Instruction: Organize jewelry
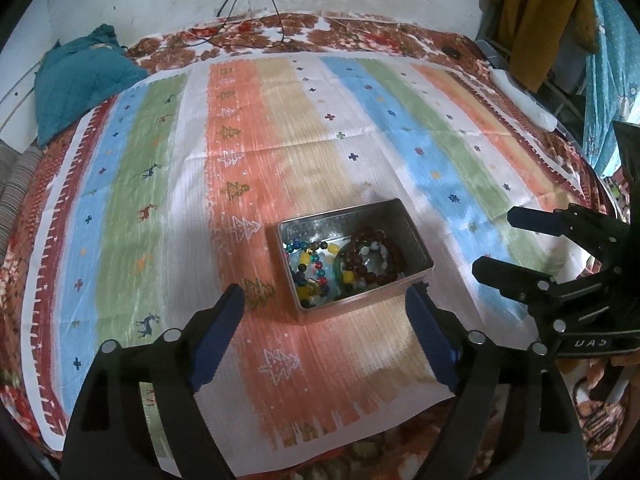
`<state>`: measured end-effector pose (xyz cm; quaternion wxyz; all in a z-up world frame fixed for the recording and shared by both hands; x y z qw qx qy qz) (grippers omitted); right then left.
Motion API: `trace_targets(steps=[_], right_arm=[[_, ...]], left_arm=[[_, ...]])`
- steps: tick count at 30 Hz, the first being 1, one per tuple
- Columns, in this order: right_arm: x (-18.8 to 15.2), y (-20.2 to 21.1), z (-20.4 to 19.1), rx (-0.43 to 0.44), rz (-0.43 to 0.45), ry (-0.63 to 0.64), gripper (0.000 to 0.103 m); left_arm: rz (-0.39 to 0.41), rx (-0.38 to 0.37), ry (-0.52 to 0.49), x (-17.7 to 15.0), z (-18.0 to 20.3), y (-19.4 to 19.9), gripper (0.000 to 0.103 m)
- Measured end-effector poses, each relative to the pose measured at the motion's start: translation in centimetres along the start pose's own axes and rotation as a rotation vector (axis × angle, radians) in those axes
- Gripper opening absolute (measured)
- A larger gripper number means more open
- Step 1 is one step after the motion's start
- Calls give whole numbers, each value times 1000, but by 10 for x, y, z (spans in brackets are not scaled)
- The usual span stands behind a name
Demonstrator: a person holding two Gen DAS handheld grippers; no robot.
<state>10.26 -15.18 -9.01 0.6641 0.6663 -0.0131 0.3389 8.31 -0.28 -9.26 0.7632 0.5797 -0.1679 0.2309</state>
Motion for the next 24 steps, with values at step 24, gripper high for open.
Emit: trace_targets(steps=[24], right_arm=[[-3, 13, 4, -36, 40, 14, 96]], left_arm=[[33, 25, -34, -6, 7, 16, 97]])
Point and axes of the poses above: each gripper's, at about its wrist camera, not at the fingertips, and y roughly against the way its jaws point, z to its right, x to its top, the point moved 7 cm from there along -y, roughly the way its jaws point, and after that the axes turned 10 degrees about -x, right-handed, at the moved point
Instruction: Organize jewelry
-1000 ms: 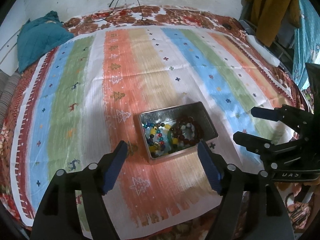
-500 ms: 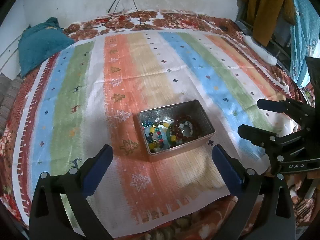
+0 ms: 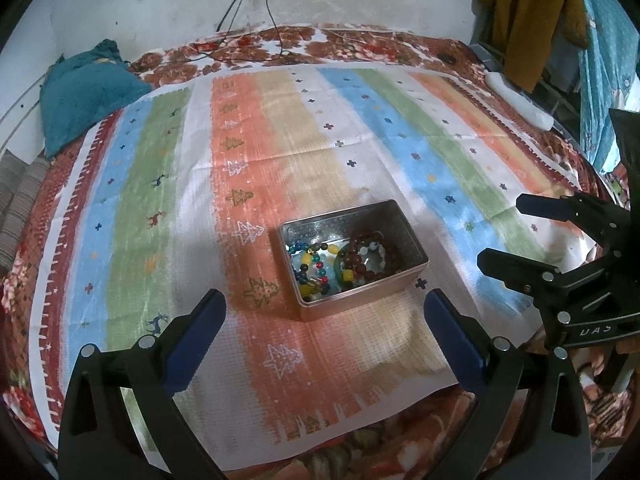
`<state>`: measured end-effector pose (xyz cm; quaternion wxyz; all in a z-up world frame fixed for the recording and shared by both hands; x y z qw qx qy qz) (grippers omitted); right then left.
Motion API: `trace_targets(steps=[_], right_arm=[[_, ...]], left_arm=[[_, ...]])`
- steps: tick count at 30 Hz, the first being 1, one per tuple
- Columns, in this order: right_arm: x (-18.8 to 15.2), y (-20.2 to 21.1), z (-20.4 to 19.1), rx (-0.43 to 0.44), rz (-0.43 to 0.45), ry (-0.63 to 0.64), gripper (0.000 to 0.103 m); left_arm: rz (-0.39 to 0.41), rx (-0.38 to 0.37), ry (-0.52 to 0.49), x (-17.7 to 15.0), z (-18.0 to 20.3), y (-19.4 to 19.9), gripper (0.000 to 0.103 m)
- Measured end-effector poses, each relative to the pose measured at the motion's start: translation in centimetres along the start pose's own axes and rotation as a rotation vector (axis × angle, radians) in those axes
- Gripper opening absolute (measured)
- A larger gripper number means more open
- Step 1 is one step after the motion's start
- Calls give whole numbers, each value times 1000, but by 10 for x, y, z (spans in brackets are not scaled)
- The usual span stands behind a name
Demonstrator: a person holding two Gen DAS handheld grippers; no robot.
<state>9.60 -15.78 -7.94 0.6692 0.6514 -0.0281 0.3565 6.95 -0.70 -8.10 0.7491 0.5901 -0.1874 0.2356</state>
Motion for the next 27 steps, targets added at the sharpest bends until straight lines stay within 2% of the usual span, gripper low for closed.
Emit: trace_targets(steps=[3, 10, 19, 27], right_arm=[[0, 0, 0, 1, -2, -2, 96], [0, 2, -3, -10, 12, 14, 96], [0, 7, -1, 1, 26, 6, 96], [-2, 9, 0, -1, 25, -1, 97]], left_arm=[[9, 15, 1, 1, -1, 3, 97], [13, -11, -9, 0, 3, 7, 97], [33, -8, -9, -1, 3, 11, 97], [40, 1, 17, 0, -3, 11, 97]])
Point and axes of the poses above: each gripper's, at about its wrist camera, not at the fingertips, and y roughly against the way its jaws point, z to its right, x to its top, the point moved 7 cm from there along -y, roughly the way its jaws point, and after that the axes turned 10 degrees about -x, right-handed, at the moved point
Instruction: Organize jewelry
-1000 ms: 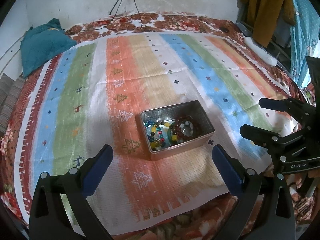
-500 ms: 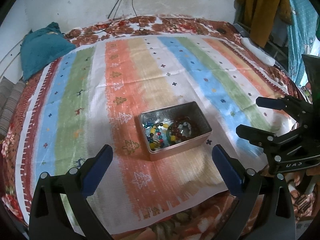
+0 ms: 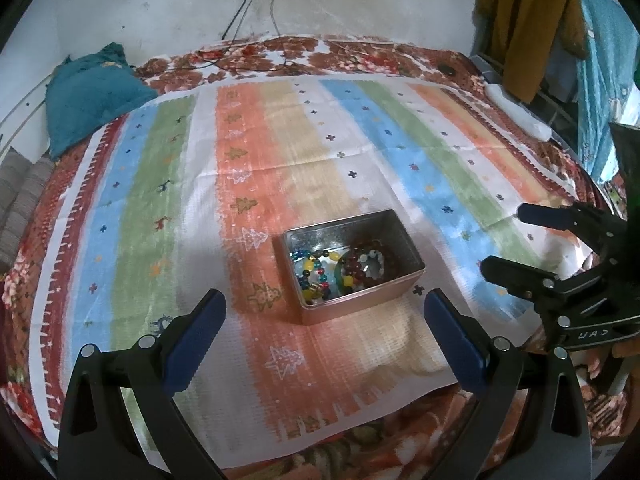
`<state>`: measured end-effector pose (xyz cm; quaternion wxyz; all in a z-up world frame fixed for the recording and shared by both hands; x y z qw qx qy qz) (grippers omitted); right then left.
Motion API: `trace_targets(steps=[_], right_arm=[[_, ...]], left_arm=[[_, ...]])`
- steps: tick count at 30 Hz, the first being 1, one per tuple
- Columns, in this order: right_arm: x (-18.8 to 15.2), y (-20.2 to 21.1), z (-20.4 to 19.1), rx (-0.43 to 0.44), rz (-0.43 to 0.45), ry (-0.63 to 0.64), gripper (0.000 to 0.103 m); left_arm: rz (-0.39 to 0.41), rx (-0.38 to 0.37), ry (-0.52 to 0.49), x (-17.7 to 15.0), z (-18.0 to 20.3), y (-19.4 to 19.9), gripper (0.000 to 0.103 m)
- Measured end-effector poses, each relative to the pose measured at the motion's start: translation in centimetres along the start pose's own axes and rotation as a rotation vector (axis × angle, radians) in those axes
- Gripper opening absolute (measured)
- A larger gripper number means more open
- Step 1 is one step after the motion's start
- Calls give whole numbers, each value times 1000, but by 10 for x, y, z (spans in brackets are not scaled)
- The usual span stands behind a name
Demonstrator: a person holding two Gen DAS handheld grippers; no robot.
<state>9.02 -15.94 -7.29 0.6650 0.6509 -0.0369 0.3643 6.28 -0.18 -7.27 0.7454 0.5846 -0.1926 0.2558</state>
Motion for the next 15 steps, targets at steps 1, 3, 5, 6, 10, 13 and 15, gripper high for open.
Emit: trace_targets(steps=[1, 3, 5, 6, 10, 13, 15], right_arm=[[0, 0, 0, 0, -1, 0, 97], [0, 0, 0, -1, 2, 3, 97], [0, 0, 0, 1, 2, 4, 97], [1, 0, 1, 1, 4, 4, 97], [1, 1, 3, 5, 10, -4, 97], [0, 3, 4, 8, 16, -4, 97], [0, 4, 4, 7, 19, -9, 97]], left_arm=[[1, 0, 1, 0, 0, 0, 97], [5, -7, -2, 1, 1, 1, 97], [7, -3, -7, 1, 2, 2, 97], [8, -3, -9, 1, 2, 2, 97], [19, -5, -17, 1, 4, 4, 97], [28, -11, -22, 2, 5, 5, 97], [29, -12, -29, 2, 7, 6, 97]])
Point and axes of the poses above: each gripper's, at about its wrist camera, not at the fingertips, and y roughly against the way its jaws point, z to its right, x to its top, the point moved 7 cm from there along -y, roughly the way its jaws point, and after that the axes turned 10 degrees about -x, right-handed, at the moved point
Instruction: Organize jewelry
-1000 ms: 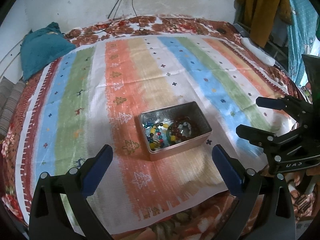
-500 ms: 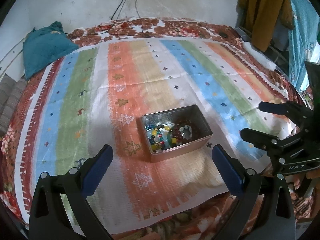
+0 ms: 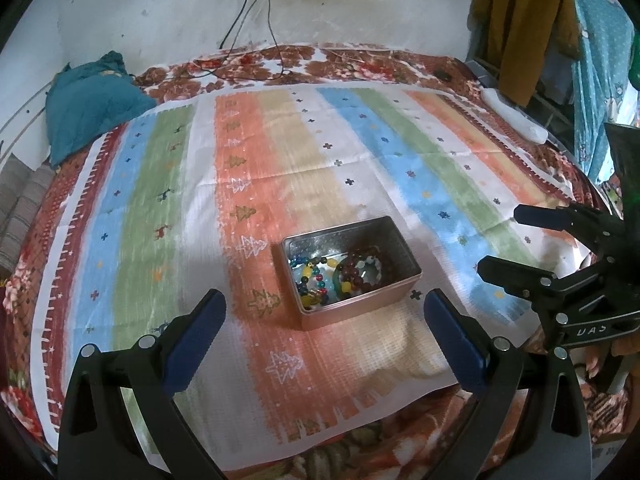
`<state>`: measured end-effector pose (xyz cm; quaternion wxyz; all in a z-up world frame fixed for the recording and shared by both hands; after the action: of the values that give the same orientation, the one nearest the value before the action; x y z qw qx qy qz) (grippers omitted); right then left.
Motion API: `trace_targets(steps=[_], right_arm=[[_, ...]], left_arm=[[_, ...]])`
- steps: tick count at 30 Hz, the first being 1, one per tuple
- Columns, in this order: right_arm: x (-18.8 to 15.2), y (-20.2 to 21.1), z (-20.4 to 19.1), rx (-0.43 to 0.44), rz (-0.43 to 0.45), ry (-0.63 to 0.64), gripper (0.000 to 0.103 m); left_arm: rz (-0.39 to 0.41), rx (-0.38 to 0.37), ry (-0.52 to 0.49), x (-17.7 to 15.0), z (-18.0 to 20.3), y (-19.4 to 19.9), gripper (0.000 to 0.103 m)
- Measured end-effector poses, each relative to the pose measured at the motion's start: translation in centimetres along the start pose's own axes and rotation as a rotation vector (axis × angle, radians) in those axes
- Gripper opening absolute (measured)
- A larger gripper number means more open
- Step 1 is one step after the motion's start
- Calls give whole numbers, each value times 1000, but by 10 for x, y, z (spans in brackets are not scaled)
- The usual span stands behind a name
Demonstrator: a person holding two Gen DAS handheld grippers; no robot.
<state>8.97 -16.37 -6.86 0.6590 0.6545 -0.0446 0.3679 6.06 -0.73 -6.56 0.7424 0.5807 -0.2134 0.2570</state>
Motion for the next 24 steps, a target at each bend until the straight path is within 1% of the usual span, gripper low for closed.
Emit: trace_targets(steps=[24], right_arm=[[1, 8, -8, 14, 5, 15, 98]], left_arm=[[12, -12, -13, 0, 5, 3, 97]])
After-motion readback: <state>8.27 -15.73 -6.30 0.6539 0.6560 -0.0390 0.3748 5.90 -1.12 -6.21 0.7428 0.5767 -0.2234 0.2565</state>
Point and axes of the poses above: each gripper's, at about its wrist camera, not at the fingertips, and y roughly against the way its jaws point, z to its right, x to its top, the point moved 7 cm from there along -y, roughly the way its jaws point, and after that the axes turned 10 degrees about -x, right-handed, at the moved point
